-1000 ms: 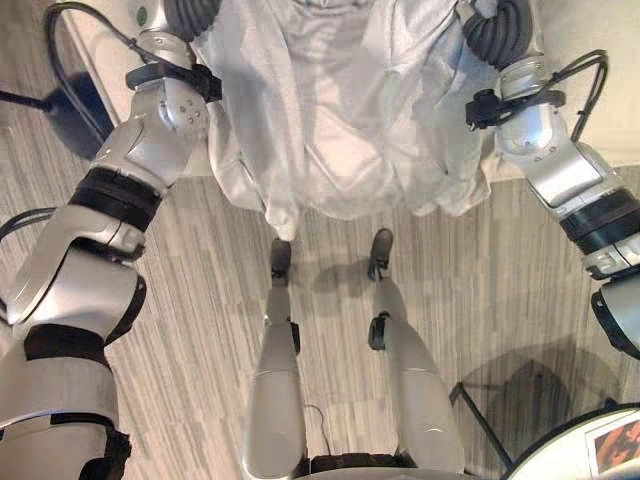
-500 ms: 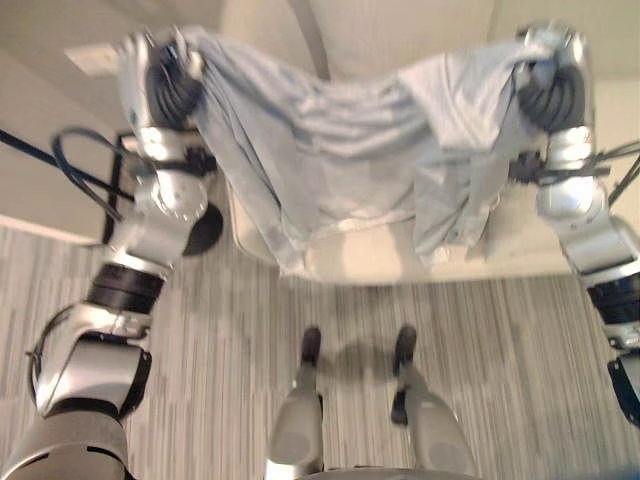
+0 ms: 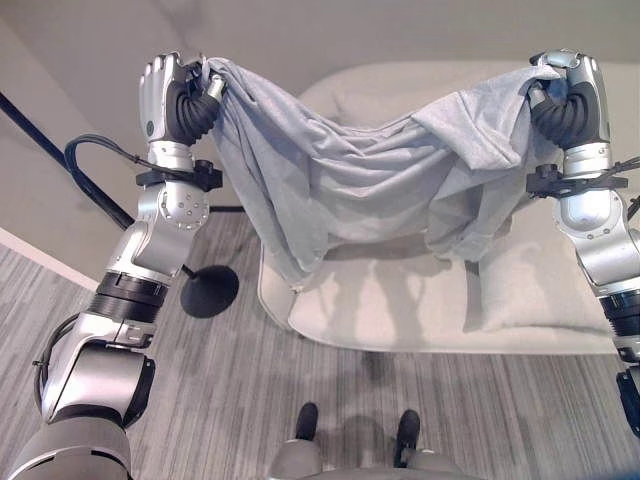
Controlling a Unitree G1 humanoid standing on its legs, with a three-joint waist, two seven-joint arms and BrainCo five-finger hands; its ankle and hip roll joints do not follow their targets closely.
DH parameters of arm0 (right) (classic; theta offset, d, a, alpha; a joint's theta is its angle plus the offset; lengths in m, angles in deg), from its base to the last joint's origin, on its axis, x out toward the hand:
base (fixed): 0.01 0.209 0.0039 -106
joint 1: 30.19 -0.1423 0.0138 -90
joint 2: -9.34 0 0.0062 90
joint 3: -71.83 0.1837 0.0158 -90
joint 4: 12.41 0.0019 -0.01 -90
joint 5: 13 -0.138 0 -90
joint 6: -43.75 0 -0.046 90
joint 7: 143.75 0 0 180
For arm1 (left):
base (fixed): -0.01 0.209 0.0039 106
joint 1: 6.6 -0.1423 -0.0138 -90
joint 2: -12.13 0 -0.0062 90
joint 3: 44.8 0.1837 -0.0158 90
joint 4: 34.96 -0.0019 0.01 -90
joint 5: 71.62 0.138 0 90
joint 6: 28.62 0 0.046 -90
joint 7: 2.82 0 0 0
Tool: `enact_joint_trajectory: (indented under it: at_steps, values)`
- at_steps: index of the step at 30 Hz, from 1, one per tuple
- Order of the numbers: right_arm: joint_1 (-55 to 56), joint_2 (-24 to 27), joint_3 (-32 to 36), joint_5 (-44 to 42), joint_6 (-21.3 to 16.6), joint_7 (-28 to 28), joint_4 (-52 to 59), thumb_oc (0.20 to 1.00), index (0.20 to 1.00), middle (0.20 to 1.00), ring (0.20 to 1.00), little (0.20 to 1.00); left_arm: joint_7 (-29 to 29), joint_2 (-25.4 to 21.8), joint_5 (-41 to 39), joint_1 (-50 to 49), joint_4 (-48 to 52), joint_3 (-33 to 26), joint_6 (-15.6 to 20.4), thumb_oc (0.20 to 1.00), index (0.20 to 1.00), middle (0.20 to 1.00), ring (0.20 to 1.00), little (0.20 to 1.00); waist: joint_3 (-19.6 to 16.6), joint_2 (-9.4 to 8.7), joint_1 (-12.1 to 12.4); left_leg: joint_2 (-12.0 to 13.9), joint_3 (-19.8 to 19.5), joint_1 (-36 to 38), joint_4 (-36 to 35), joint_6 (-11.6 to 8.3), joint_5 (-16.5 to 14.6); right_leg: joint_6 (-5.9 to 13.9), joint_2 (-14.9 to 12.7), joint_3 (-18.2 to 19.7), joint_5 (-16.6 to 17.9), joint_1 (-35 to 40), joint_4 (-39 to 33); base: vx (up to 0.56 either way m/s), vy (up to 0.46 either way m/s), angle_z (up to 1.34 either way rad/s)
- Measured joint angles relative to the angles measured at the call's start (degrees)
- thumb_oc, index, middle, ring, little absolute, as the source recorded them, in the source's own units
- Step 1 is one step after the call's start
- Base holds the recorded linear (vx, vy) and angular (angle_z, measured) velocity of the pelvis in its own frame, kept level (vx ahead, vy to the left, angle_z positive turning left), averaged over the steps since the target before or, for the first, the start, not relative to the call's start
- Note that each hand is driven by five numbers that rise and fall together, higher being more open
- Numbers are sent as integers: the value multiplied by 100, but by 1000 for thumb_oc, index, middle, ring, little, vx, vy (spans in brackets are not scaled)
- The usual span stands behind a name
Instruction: Hang the clothes on the sofa on the clothes rack.
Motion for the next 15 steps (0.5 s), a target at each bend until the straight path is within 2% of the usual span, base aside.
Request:
enact_joint_trajectory:
  at_steps: [4, 12, 15]
  values:
    - [-143, -1, -14, 7, -1, 64, -164, 200, 200, 200, 200, 200, -15, -21, 2, 0, -15, 27, -31, 200, 200, 200, 200, 200, -337, -158, 170, 54, -73, 63, 1, -23, -15, -31, 79, -86, -65, 114, -26, -30, -103, 9]
    - [-610, 55, -237, 23, 12, 247, -393, 200, 200, 200, 200, 200, -23, -94, 0, -164, -142, -22, -60, 200, 200, 200, 200, 200, -385, -184, 456, 140, -357, 31, 68, -105, 19, -58, 191, -315, -165, 257, -26, -25, -79, 15]
    - [-610, 52, -238, 21, 12, 248, -392, 200, 200, 200, 200, 200, -21, -144, 0, -168, -142, -21, -60, 200, 200, 200, 200, 200, -385, -181, 488, 131, -365, 17, 50, -97, -16, -52, 191, -326, -154, 258, 11, -363, -128, 26]
